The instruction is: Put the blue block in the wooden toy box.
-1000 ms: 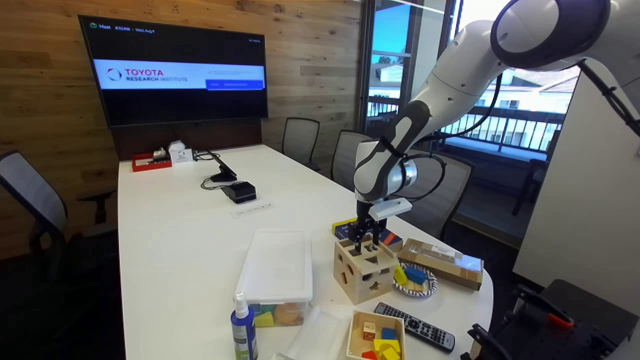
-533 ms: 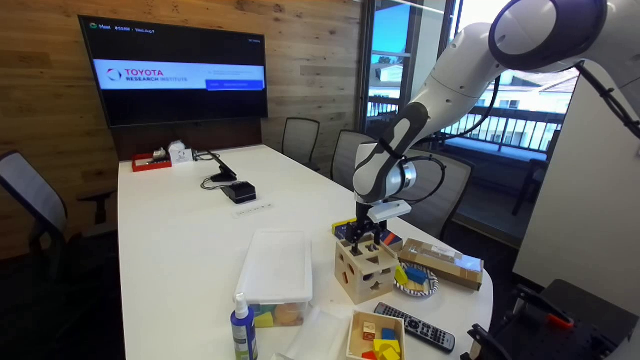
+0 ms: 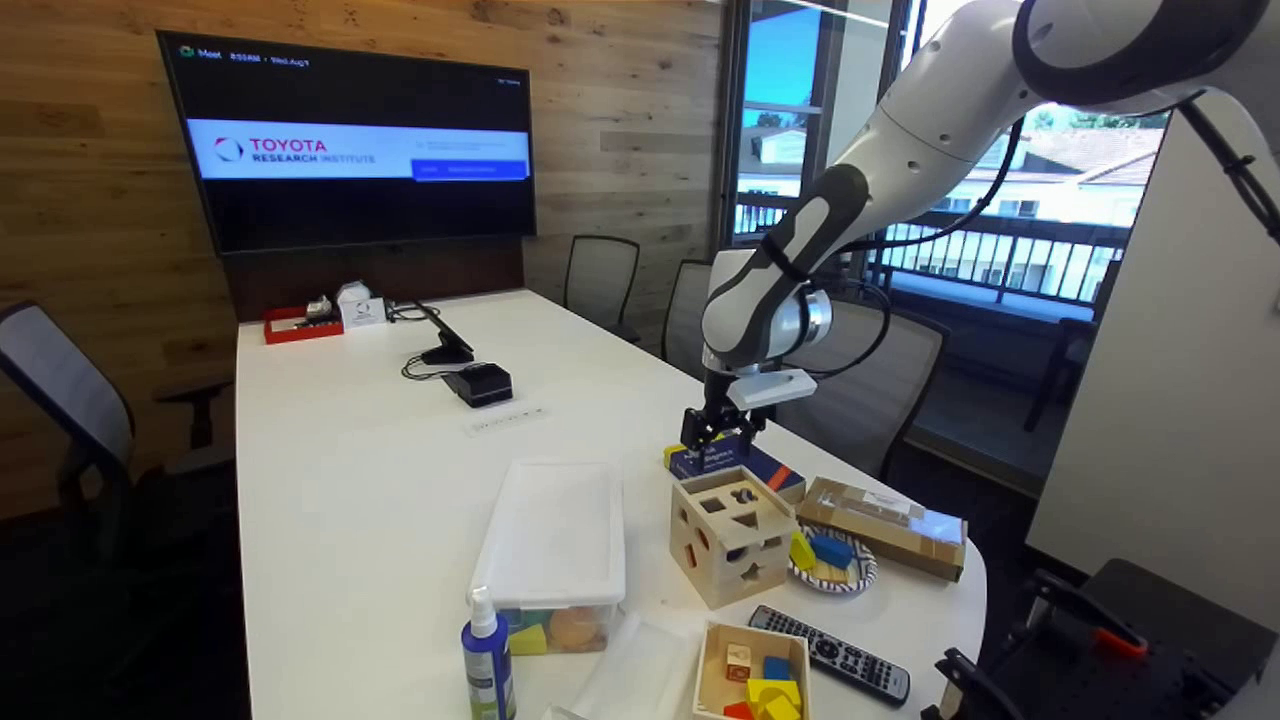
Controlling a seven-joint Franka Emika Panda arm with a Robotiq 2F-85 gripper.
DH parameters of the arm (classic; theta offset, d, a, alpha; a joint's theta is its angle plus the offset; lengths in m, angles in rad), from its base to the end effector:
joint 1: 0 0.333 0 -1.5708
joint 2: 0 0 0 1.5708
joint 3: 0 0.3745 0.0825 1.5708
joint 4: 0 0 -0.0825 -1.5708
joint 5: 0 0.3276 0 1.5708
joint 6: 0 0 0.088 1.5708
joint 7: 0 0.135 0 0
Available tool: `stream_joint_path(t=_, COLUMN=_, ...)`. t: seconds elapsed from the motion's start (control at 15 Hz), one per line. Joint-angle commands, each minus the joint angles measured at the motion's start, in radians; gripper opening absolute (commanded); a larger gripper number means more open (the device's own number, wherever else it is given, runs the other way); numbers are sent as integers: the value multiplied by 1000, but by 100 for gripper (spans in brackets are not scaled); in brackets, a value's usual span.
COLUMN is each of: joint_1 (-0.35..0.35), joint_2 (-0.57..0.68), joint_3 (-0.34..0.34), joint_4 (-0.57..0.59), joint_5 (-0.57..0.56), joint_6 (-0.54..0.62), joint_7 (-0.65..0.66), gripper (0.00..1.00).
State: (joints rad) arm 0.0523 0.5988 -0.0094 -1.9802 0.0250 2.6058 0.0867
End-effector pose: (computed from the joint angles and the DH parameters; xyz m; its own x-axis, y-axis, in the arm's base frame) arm 0.6148 0.0267 0.2302 0.9976 -0.0635 0.0260 -0.0632 -0.9979 -0.0103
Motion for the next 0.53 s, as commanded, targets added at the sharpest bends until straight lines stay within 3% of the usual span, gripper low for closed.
stream_joint_path(t=0.0, joint_1=15, joint_2=-111, joint_3=-2, joint_4=-39, joint_5=5, joint_6=-73, joint_7=45, gripper=100)
stream_joint_path(t=0.47, joint_1=12, joint_2=-170, joint_3=-6, joint_4=-18, joint_5=0, joint_6=-160, joint_7=73, gripper=100)
